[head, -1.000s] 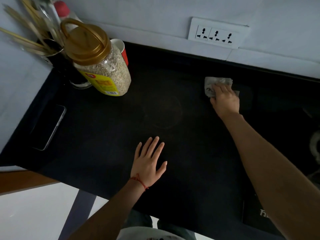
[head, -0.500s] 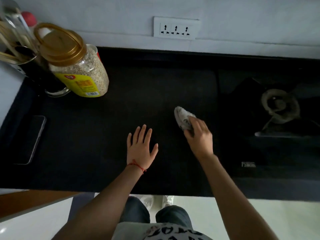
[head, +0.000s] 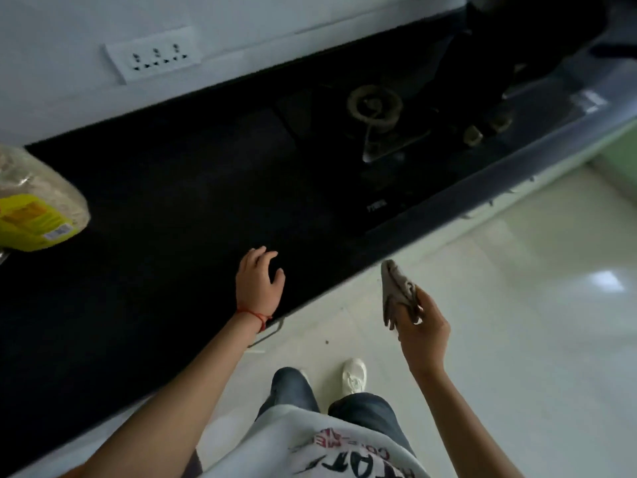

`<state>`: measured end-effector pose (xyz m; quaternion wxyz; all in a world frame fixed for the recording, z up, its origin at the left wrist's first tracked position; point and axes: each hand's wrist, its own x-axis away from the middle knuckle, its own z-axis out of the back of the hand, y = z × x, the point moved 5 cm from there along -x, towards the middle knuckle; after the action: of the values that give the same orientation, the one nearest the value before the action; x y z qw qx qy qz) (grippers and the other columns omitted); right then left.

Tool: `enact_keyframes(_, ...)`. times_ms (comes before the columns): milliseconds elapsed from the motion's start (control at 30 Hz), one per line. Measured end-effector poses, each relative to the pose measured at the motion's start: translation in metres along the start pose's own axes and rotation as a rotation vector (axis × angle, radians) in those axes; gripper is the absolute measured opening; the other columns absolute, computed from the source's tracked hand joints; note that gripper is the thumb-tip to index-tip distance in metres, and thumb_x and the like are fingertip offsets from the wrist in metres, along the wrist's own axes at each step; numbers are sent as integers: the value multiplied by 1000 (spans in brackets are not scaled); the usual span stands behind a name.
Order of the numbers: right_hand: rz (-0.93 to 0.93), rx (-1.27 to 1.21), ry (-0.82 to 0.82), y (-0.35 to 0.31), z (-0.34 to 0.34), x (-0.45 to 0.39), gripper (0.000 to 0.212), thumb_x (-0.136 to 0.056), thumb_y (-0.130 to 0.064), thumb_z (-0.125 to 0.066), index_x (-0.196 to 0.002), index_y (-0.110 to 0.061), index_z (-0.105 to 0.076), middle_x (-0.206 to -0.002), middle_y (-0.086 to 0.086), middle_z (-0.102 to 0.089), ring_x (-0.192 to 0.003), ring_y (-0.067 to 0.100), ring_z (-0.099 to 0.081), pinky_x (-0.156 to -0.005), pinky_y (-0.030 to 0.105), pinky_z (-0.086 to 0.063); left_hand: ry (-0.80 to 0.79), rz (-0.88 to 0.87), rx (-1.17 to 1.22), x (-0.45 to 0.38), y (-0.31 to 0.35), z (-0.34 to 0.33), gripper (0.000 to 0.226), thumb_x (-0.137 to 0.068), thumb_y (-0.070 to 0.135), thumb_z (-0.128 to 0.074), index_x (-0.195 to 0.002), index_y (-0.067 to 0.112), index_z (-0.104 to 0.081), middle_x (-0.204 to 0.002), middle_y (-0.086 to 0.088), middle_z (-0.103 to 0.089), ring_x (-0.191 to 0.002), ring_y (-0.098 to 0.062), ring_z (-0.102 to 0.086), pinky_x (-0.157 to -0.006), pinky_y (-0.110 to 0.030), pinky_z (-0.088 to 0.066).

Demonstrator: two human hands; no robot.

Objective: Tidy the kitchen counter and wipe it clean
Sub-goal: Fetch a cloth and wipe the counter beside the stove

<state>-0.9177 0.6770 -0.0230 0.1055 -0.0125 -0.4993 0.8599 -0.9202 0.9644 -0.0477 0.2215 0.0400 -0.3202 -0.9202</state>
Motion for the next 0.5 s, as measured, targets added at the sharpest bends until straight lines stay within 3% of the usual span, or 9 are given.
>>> enact_keyframes(133, -232, -51, 183, 66, 74, 26, 30, -80, -1, -58, -106, -16, -65, -77, 4, -65, -67, 22, -57, -53, 16, -43, -90, -204, 171, 31, 76, -38, 27, -81, 6, -56, -105, -1, -66, -119, -20, -60, -118, -32, -51, -101, -27, -36)
enact_keyframes(233, -399, -57, 308, 117, 128, 48, 29, -80, -1, -57, -106, -12, -65, -79, 6, -64, -69, 21, -57, -54, 7, -41, -261, -217, 279, 58, 127, -80, 27, -83, 7, -51, -105, 0, -65, -110, -13, -64, -103, -25, -59, -89, -28, -44)
enact_keyframes(300, -490, -53, 356, 151, 162, 62, 28, -81, -3, -57, -107, -11, -64, -80, 7, -64, -74, 25, -59, -55, 10, -42, -435, -124, 299, 75, 150, -121, 22, -87, 8, -53, -104, 3, -65, -102, -6, -65, -95, -17, -59, -84, -25, -44)
enact_keyframes(367, -573, -34, 379, 184, 197, 73, 26, -83, -5, -57, -108, -9, -64, -81, 7, -63, -77, 26, -58, -62, 25, -40, -591, 10, 314, 92, 170, -165, 16, -87, 9, -55, -98, 8, -65, -90, -3, -65, -90, -16, -58, -81, -24, -42)
enact_keyframes(500, -721, -29, 437, 244, 266, 95, 20, -86, -9, -56, -104, -6, -64, -81, 8, -61, -81, 28, -57, -69, 29, -38, -822, 228, 282, 127, 203, -248, 10, -85, 7, -54, -83, 14, -61, -69, -1, -59, -75, -20, -54, -57, -25, -40)
